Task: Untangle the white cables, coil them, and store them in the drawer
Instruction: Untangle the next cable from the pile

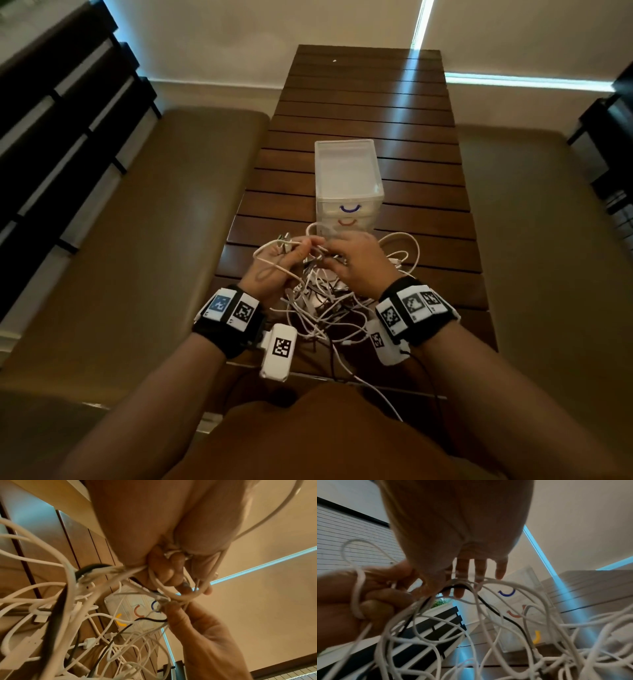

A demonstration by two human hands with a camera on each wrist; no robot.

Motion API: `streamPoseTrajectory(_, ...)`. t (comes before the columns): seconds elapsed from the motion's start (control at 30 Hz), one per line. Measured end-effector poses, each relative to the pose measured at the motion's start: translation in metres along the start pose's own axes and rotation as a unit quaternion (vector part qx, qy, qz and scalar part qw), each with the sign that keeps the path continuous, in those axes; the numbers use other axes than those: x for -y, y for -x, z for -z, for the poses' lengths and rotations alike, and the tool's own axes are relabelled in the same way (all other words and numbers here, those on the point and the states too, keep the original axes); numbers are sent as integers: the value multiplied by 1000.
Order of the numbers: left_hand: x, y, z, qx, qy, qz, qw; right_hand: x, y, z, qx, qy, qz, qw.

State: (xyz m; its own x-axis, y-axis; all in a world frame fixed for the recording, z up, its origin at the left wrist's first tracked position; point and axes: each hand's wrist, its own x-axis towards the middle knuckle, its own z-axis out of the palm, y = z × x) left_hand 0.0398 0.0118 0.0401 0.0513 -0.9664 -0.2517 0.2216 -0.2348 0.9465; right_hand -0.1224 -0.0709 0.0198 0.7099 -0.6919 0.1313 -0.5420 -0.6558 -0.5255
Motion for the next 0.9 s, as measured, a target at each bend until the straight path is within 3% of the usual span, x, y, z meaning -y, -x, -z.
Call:
streamPoseTrajectory(0.07, 1, 1, 4, -12, 36, -6, 999, -7, 2, 6, 12, -44, -20, 999)
streamPoseTrajectory(0.2, 0, -1, 12, -90, 136, -10, 987, -37, 14, 24, 12, -199, -140, 970)
streamPoseTrajectory(0.27, -2, 0, 7, -111, 125, -21, 986, -52, 21, 31, 21, -221, -180, 958)
streamPoseTrajectory(0.43, -2, -1, -10, -96, 161, -49, 981, -67, 27, 35, 15, -205, -211, 955)
streamPoseTrajectory(0.6, -19, 10, 4, -82, 5, -102, 991, -86, 33, 39, 6, -263, -274, 925)
streamPoseTrajectory(0.7, -22, 12, 9, -86, -7, -107, 991, -87, 31, 39, 4, -284, -304, 909)
streamPoseTrajectory(0.9, -14, 11, 9, -189, 88, -70, 976, -90, 25, 39, 5, -241, -360, 901)
